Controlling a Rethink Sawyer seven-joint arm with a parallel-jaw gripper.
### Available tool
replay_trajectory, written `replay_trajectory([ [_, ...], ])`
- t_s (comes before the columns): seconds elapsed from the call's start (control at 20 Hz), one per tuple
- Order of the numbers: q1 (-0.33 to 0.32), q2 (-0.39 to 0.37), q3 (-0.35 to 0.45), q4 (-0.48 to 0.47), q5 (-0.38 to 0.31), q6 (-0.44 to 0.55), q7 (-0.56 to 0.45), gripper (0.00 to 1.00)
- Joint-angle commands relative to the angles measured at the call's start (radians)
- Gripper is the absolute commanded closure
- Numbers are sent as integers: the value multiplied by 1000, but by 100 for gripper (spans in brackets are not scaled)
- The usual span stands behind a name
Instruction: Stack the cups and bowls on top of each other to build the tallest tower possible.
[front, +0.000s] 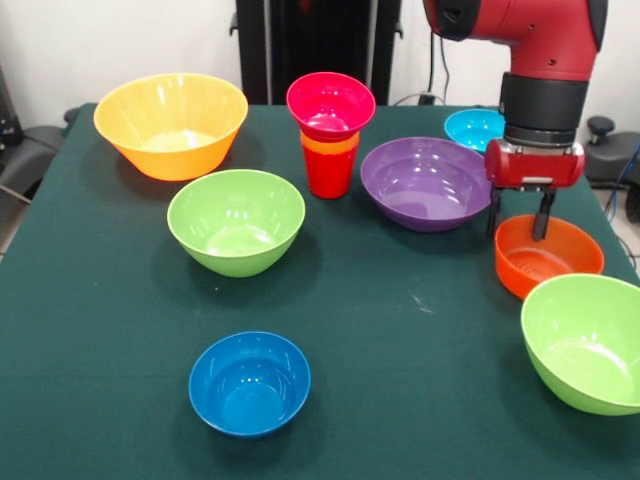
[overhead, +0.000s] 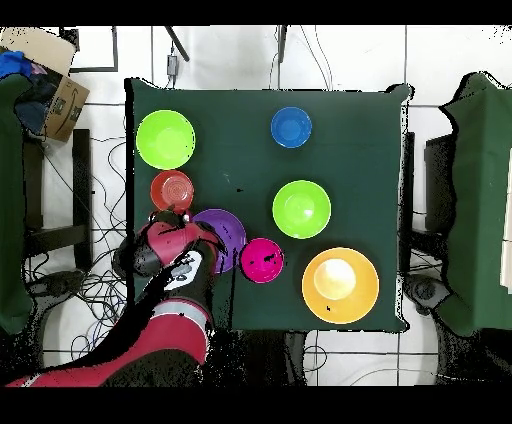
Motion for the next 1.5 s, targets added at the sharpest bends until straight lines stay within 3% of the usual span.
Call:
replay_trajectory([
  [0.05,11,-13,86,-76,35,26,117,0],
  [0.95,44,38,2,-58,14,-14,113,0],
  [1.0,42,38,4,-59,13,-12,113,100],
  [1.5,40,37,5,-55,16,-18,119,100],
])
